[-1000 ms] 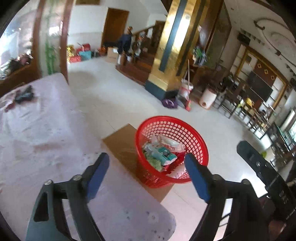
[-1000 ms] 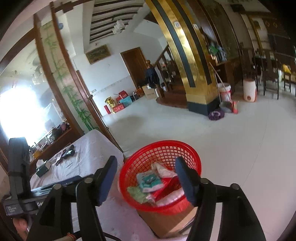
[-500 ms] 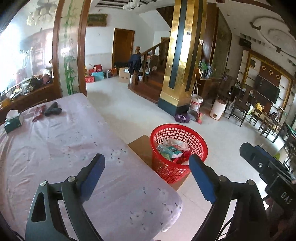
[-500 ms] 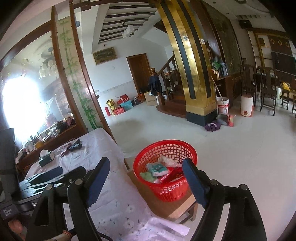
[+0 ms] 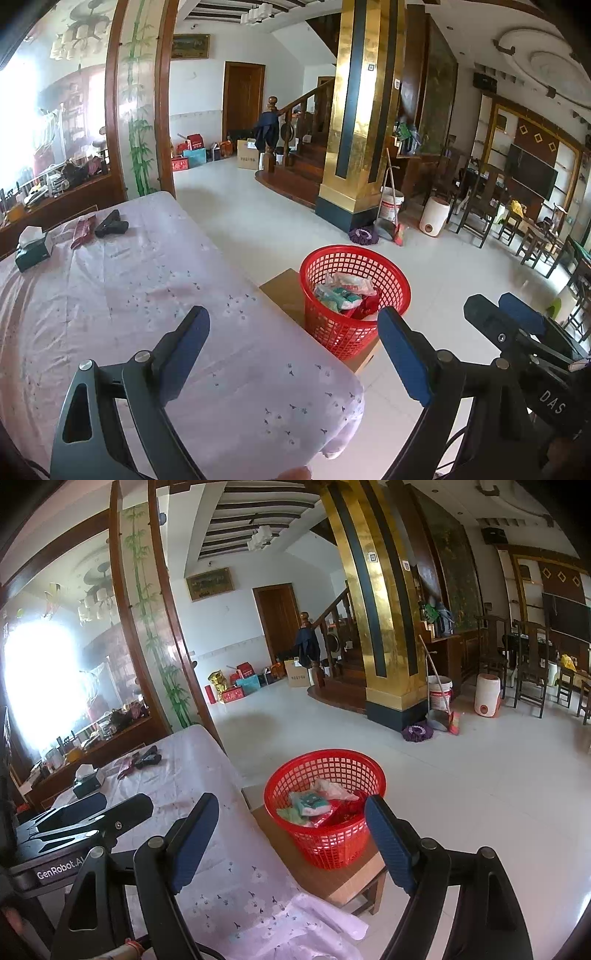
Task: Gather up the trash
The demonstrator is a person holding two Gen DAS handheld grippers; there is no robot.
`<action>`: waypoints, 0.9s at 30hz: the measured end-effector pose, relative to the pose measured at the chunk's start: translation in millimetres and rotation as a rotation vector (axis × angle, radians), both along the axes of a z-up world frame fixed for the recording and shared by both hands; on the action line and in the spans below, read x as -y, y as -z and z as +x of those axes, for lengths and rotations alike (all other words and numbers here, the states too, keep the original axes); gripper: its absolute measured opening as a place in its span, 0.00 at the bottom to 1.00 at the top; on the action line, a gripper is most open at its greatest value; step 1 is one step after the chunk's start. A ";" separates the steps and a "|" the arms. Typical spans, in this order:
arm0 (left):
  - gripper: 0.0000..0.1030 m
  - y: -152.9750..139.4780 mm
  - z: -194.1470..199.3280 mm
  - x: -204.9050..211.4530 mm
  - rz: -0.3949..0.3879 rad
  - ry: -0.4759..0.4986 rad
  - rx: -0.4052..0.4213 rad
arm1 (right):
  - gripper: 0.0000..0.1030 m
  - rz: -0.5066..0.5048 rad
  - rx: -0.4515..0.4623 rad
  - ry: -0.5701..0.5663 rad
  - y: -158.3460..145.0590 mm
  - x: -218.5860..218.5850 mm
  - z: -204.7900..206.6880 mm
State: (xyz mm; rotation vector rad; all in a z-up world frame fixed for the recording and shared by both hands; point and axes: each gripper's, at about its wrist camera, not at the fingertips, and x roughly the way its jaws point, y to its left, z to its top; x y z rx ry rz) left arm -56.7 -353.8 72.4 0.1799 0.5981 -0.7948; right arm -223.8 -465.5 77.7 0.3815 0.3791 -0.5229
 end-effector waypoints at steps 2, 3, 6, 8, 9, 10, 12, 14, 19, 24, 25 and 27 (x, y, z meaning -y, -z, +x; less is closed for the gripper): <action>0.88 0.9 0.8 -0.4 0.003 0.003 -0.002 | 0.82 -0.001 -0.002 0.002 -0.1 -1.4 0.5; 0.88 0.9 1.0 -0.6 0.004 0.003 -0.002 | 0.82 -0.001 -0.003 0.002 0.0 -1.7 0.7; 0.88 1.0 1.6 -0.9 0.004 0.004 -0.007 | 0.82 -0.001 -0.003 0.002 0.3 -1.3 0.6; 0.88 1.5 1.4 -0.5 0.006 0.003 -0.007 | 0.83 0.001 -0.003 0.003 0.5 -1.2 0.1; 0.88 1.3 1.3 -0.4 0.006 0.003 -0.006 | 0.83 0.002 -0.003 0.004 -0.2 -1.6 1.4; 0.88 1.4 1.6 -0.4 0.008 0.003 -0.008 | 0.83 0.001 -0.005 0.003 -0.2 -1.5 1.4; 0.88 3.4 2.2 -0.7 0.013 0.004 -0.011 | 0.83 0.001 -0.006 0.004 -0.2 -1.3 1.0; 0.88 5.5 2.9 -1.1 0.013 0.006 -0.011 | 0.83 0.002 -0.007 0.002 -0.3 -1.1 0.7; 0.88 5.3 2.3 -0.5 0.015 0.005 -0.011 | 0.83 0.003 -0.009 0.003 1.9 -1.4 2.3; 0.88 5.9 2.1 -0.1 0.017 0.005 -0.012 | 0.83 0.004 -0.011 0.006 4.2 -1.1 1.3; 0.88 6.2 2.1 -0.4 0.018 0.006 -0.014 | 0.83 0.003 -0.010 0.005 3.8 -1.1 1.7; 0.88 6.9 2.2 -0.5 0.019 0.007 -0.012 | 0.83 0.004 -0.010 0.007 5.9 -1.4 1.4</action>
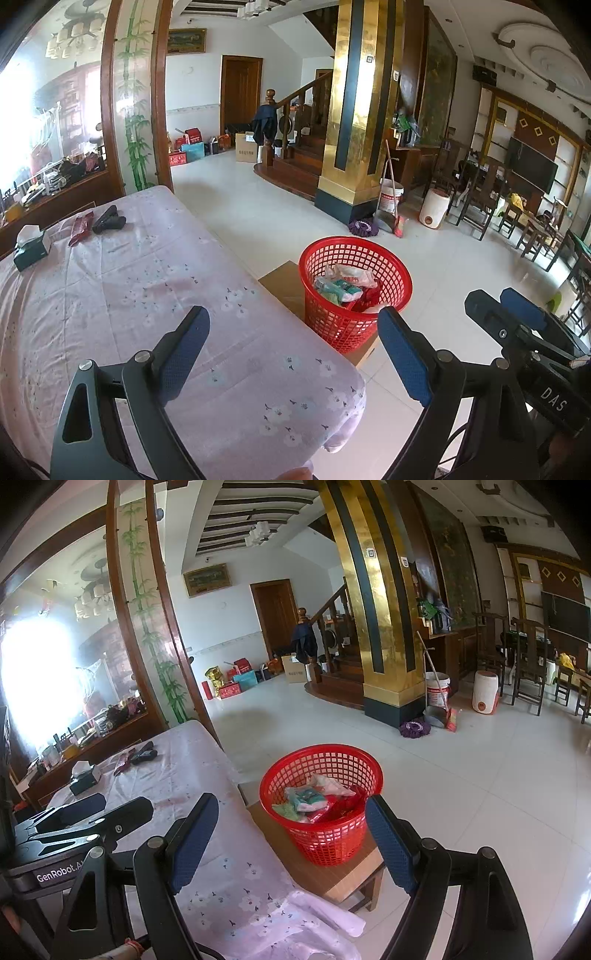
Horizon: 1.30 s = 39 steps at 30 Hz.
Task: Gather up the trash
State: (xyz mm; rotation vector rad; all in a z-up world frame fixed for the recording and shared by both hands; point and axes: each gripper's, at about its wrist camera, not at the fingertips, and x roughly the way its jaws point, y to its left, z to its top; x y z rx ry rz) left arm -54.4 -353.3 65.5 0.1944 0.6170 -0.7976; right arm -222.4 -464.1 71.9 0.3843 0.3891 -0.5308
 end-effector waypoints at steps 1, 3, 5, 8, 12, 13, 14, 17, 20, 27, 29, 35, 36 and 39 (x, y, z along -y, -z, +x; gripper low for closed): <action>0.88 0.2 0.1 -0.3 0.001 -0.001 0.000 | 0.83 0.000 0.001 0.000 0.4 0.1 -0.3; 0.88 0.0 0.1 -0.3 -0.001 0.002 -0.002 | 0.83 0.000 0.000 -0.001 0.1 0.4 0.3; 0.88 0.1 0.0 0.0 0.002 0.001 0.000 | 0.83 0.000 -0.001 0.000 0.1 0.2 0.1; 0.88 -0.1 0.0 -0.2 0.002 0.002 -0.002 | 0.83 -0.001 -0.001 0.000 -0.1 0.3 0.1; 0.88 -0.3 0.1 -0.1 0.003 0.000 -0.001 | 0.83 -0.001 0.000 0.001 -0.3 0.3 -0.1; 0.88 -0.3 -0.1 -0.4 0.002 0.000 -0.002 | 0.83 0.000 0.000 0.000 -0.5 0.5 0.3; 0.88 -0.7 -0.3 0.1 0.001 0.001 -0.001 | 0.83 0.001 0.000 0.000 -0.4 0.6 0.1; 0.88 -0.5 -0.2 -0.3 0.003 0.001 -0.002 | 0.83 -0.001 -0.002 0.000 -0.2 0.9 -0.3; 0.88 -0.6 -0.3 0.0 0.004 0.001 0.000 | 0.83 0.000 0.000 -0.001 -0.4 0.9 -0.6; 0.88 -1.3 -0.6 0.1 0.004 0.001 -0.002 | 0.83 0.001 -0.002 -0.001 -0.9 0.8 -0.1; 0.88 -1.7 -1.0 0.1 0.003 0.000 0.000 | 0.83 0.001 -0.003 0.000 0.0 0.5 0.3; 0.88 -2.0 -0.9 0.2 0.005 0.002 -0.001 | 0.83 0.001 -0.002 0.000 0.0 0.6 0.3; 0.88 -2.4 -1.2 0.6 0.005 0.001 -0.002 | 0.83 0.001 -0.003 0.000 -0.1 0.7 0.5; 0.88 -2.8 -1.5 0.8 0.005 0.000 0.000 | 0.83 0.001 -0.003 0.001 -0.4 0.6 0.5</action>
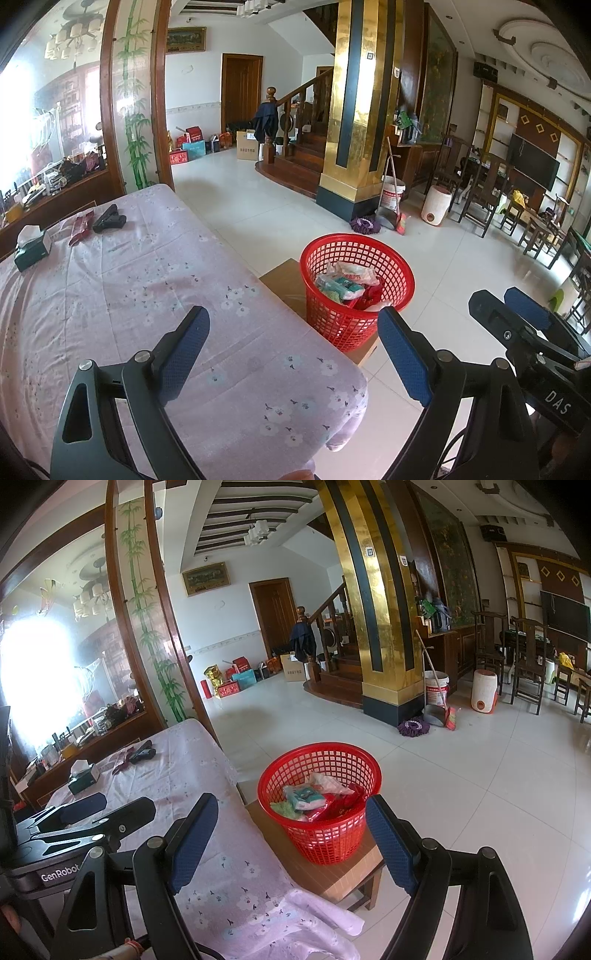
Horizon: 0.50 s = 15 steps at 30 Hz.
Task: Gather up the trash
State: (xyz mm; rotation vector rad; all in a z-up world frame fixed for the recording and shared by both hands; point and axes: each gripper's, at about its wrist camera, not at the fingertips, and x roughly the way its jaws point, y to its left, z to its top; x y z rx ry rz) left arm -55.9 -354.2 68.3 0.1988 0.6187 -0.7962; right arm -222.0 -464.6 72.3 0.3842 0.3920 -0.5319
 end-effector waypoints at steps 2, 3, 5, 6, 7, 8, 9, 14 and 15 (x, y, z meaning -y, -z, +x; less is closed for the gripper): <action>0.88 0.1 0.0 -0.5 -0.001 0.003 -0.002 | 0.83 0.000 0.000 0.001 0.4 0.4 -0.6; 0.88 -0.3 -0.3 0.2 -0.001 0.002 0.000 | 0.83 0.001 -0.001 0.000 0.0 0.2 0.0; 0.88 -0.4 -0.5 0.1 0.001 0.004 -0.001 | 0.83 0.000 -0.001 0.000 -0.3 0.4 0.1; 0.88 -0.2 -0.5 -0.2 -0.002 0.008 -0.002 | 0.83 0.000 0.000 0.000 -0.3 0.5 -0.2; 0.88 1.2 -0.4 0.0 -0.001 0.010 -0.004 | 0.83 0.000 -0.001 0.001 0.4 0.7 -0.9; 0.88 2.2 -0.3 -0.1 -0.001 0.013 -0.005 | 0.83 0.000 -0.003 0.003 1.7 0.9 -2.0; 0.88 3.0 -0.4 -0.3 -0.005 0.022 -0.004 | 0.83 0.001 -0.005 0.006 4.3 1.3 -2.5; 0.88 9.4 7.1 -6.1 -0.033 0.031 -0.022 | 0.83 0.004 -0.016 0.019 8.3 -0.6 -6.7; 0.88 8.9 10.2 -13.4 -0.039 0.018 -0.031 | 0.83 0.004 -0.019 0.018 8.0 -2.3 -7.1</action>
